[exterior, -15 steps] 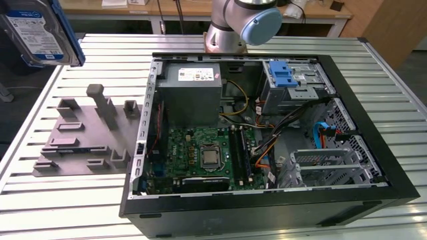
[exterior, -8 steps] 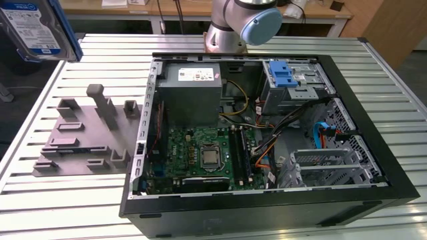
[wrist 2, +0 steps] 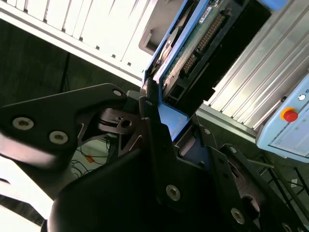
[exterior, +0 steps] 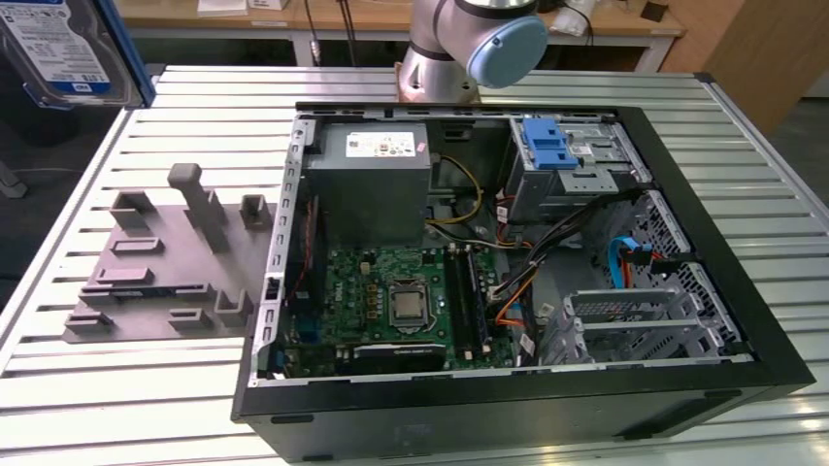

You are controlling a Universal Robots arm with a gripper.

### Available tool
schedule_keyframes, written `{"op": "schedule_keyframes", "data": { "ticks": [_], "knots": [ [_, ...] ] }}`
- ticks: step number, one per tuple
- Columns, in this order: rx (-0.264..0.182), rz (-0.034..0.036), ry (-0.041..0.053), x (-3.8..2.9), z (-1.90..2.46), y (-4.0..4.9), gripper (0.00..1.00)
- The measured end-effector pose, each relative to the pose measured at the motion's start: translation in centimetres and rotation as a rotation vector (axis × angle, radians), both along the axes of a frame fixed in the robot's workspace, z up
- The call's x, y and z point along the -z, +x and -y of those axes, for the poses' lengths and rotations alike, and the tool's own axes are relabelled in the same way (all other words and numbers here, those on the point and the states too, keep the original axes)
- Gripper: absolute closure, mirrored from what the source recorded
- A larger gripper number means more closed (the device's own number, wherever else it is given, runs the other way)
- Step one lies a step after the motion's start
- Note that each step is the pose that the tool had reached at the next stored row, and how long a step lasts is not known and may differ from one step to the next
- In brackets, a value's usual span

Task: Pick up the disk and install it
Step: 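Pick up the disk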

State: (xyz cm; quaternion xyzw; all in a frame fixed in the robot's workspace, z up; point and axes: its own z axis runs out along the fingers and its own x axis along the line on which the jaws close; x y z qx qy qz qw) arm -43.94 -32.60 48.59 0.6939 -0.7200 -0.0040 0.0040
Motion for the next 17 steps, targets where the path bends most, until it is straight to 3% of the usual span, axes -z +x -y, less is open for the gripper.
{"op": "schedule_keyframes", "data": {
  "ticks": [17],
  "knots": [
    [0.000, 0.0000, -0.0001, -0.01, 0.06, -0.02, 0.64]
  ]
}}
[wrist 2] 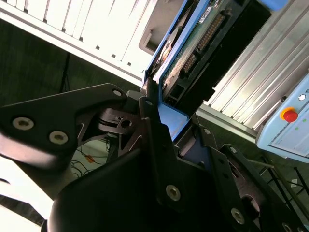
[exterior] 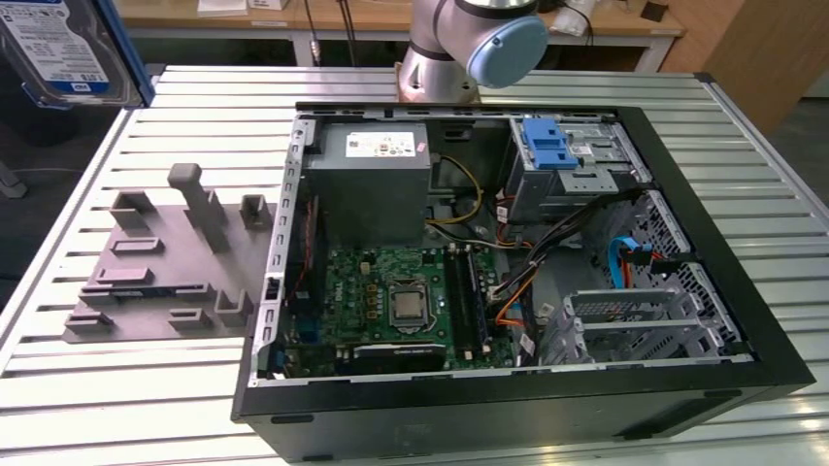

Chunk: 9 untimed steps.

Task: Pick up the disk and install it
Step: 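Pick up the disk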

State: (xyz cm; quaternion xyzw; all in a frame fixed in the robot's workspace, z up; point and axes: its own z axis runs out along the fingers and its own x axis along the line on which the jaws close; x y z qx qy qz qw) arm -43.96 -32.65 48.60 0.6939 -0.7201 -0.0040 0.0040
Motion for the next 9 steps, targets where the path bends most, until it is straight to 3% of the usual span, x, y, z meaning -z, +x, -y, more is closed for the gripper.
{"op": "schedule_keyframes", "data": {
  "ticks": [6, 9],
  "knots": [
    [0.000, 0.0000, -0.0001, 0.00, 1.44, 0.02, 0.64],
    [0.000, 0.0000, 0.0000, 0.00, 1.80, 0.02, 0.64]
  ]
}}
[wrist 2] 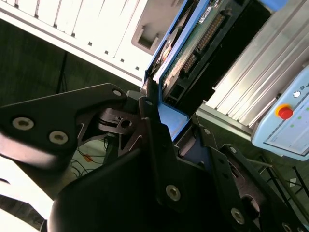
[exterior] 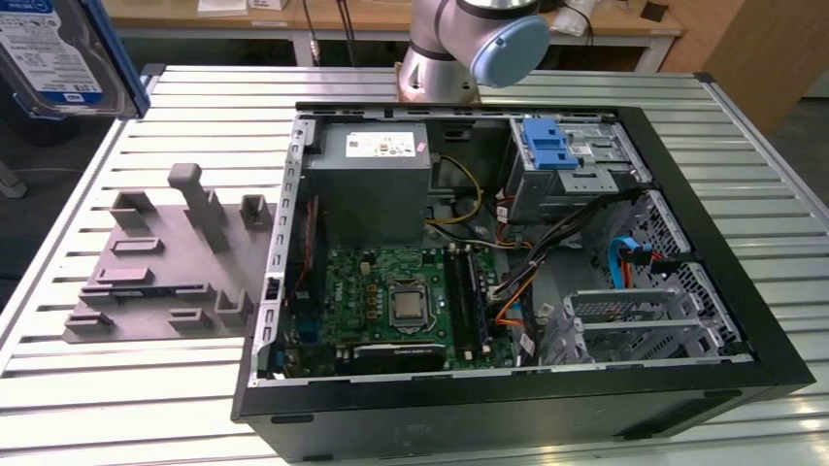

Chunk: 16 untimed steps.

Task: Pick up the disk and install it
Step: 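Pick up the disk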

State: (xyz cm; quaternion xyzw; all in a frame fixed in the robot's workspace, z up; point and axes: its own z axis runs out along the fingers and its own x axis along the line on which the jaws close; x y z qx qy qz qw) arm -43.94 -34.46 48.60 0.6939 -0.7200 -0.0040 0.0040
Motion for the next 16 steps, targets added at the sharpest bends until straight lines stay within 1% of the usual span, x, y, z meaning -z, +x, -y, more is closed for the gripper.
{"op": "schedule_keyframes", "data": {
  "ticks": [3, 9, 12, 16],
  "knots": [
    [0.000, 0.0000, 0.0001, 0.00, 0.17, 0.20, 0.64],
    [0.000, 0.0000, 0.0000, 0.00, 0.43, 0.95, 0.64],
    [0.000, 0.0000, 0.0000, 0.00, 0.75, 1.24, 0.64],
    [0.000, 0.0000, 0.0000, 0.00, 1.29, 1.50, 0.64]
  ]
}}
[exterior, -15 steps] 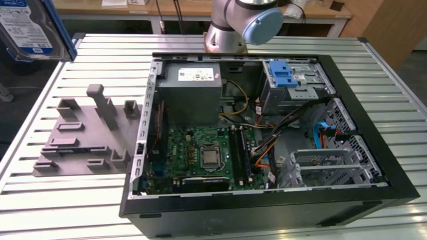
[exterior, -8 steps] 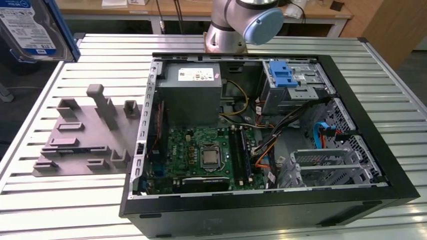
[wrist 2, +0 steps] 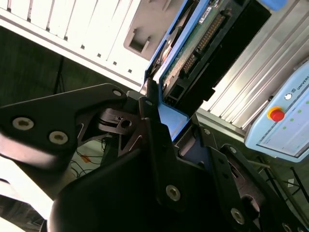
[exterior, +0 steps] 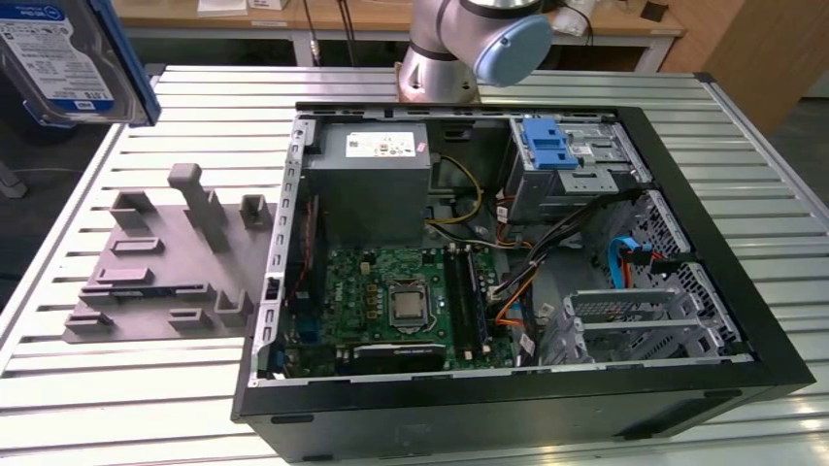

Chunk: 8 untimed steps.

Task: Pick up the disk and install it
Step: 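Pick up the disk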

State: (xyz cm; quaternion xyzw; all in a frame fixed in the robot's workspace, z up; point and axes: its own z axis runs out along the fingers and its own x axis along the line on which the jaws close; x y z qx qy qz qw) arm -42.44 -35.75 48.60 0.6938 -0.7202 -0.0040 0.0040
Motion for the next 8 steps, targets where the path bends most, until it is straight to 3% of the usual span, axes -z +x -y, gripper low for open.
{"op": "schedule_keyframes", "data": {
  "ticks": [5, 8],
  "knots": [
    [0.000, -0.0001, 0.0000, 0.00, 0.67, 0.35, 0.64],
    [0.000, 0.0000, 0.0000, 0.00, 0.84, 0.68, 0.64]
  ]
}}
